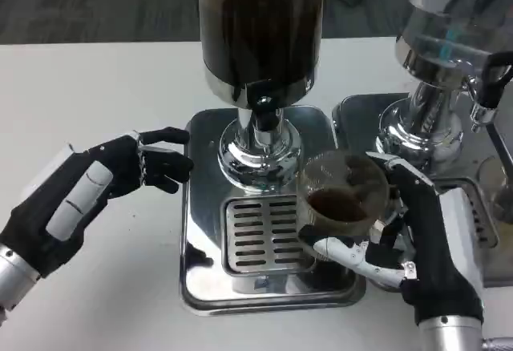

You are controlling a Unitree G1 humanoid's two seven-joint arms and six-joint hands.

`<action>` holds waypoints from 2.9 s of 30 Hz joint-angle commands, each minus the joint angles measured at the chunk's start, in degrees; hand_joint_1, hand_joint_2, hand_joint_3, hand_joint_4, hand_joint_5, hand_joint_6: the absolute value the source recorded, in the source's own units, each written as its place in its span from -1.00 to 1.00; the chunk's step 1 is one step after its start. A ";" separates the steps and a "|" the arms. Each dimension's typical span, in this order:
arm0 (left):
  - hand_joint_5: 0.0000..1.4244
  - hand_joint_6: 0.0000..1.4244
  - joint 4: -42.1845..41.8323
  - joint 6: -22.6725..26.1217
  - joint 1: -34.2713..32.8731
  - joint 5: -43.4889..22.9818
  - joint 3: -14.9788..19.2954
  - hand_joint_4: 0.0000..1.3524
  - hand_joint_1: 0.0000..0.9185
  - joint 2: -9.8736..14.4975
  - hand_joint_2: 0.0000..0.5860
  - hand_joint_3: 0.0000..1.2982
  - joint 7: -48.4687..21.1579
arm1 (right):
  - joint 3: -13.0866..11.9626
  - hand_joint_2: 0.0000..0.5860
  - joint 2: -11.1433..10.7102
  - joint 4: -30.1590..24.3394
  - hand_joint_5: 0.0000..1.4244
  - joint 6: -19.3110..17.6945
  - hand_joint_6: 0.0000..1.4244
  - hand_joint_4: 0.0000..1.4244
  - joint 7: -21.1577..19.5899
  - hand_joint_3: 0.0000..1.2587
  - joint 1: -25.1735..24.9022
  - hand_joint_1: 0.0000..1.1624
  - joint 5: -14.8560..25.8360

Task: Grasp the cup under the faucet to collect the drink, then remove the cup.

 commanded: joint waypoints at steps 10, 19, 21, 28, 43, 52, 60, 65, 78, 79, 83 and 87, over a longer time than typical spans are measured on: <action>-0.48 -0.36 -2.19 -6.37 1.11 3.73 0.21 -0.46 -1.00 1.49 -0.51 -0.52 0.48 | -1.00 -0.37 -0.97 -6.57 0.20 -1.74 0.69 -0.11 1.60 -0.13 3.82 0.48 0.31; -0.69 -0.50 -4.75 -15.48 4.98 6.28 1.26 -0.68 -1.00 5.10 -0.52 -0.60 1.56 | -1.31 -0.34 -1.95 -10.98 0.20 -1.49 0.70 -0.09 4.06 -0.11 6.83 0.50 0.70; -0.71 -0.52 -4.95 -17.56 5.72 6.92 1.44 -0.71 -1.00 6.27 -0.53 -0.62 1.96 | -1.35 -0.34 -2.15 -12.14 0.20 -1.49 0.70 -0.09 4.71 -0.11 7.57 0.50 0.82; -0.79 -0.58 -5.13 -23.93 8.05 9.05 1.43 -0.79 -1.00 9.68 -0.53 -0.66 3.81 | -1.49 -0.35 -2.54 -15.71 0.22 -1.73 0.72 -0.08 6.72 -0.11 10.29 0.50 1.10; -0.80 -0.58 -10.36 -30.23 13.88 8.90 -1.61 -0.80 -1.00 13.51 -0.55 -0.68 4.98 | -0.82 -0.31 -3.04 -22.80 0.24 -2.52 0.73 -0.08 9.42 -0.11 17.73 0.48 1.06; -0.80 -0.59 -12.87 -30.98 16.71 8.92 -2.65 -0.80 -1.00 14.83 -0.57 -0.68 5.76 | 0.03 -0.34 -3.36 -25.26 0.24 -2.99 0.75 -0.08 9.98 -0.11 21.49 0.50 1.06; -0.80 -0.59 -13.25 -33.83 17.61 10.75 -2.84 -0.80 -1.00 16.21 -0.58 -0.68 6.48 | 0.29 -0.32 -3.65 -26.62 0.24 -3.17 0.75 -0.08 10.26 -0.10 23.36 0.50 1.39; -0.80 -0.59 -12.82 -35.98 17.67 12.65 -3.18 -0.80 -1.00 17.37 -0.58 -0.68 7.21 | 0.36 -0.31 -3.75 -26.99 0.24 -3.42 0.75 -0.08 10.30 -0.10 24.14 0.49 1.42; -0.80 -0.59 -12.19 -37.74 17.41 16.10 -3.63 -0.80 -1.00 19.31 -0.57 -0.67 10.72 | 0.31 -0.31 -3.67 -27.06 0.25 -3.69 0.75 -0.07 10.17 -0.09 24.53 0.49 1.43; -0.80 -0.59 -12.20 -37.76 17.43 16.36 -3.69 -0.80 -1.00 19.42 -0.58 -0.67 11.10 | 0.30 -0.31 -3.67 -27.05 0.25 -3.67 0.75 -0.07 10.18 -0.09 24.51 0.49 1.45; -0.80 -0.59 -12.26 -37.55 17.42 16.92 -4.03 -0.80 -1.00 19.84 -0.58 -0.68 12.09 | 0.18 -0.31 -3.62 -26.92 0.25 -3.65 0.75 -0.07 10.18 -0.09 24.26 0.49 1.58; -0.80 -0.59 -12.14 -37.29 17.31 17.00 -4.43 -0.80 -1.00 20.23 -0.59 -0.68 12.77 | 0.16 -0.31 -3.58 -26.83 0.25 -3.64 0.75 -0.07 10.21 -0.08 24.05 0.49 1.59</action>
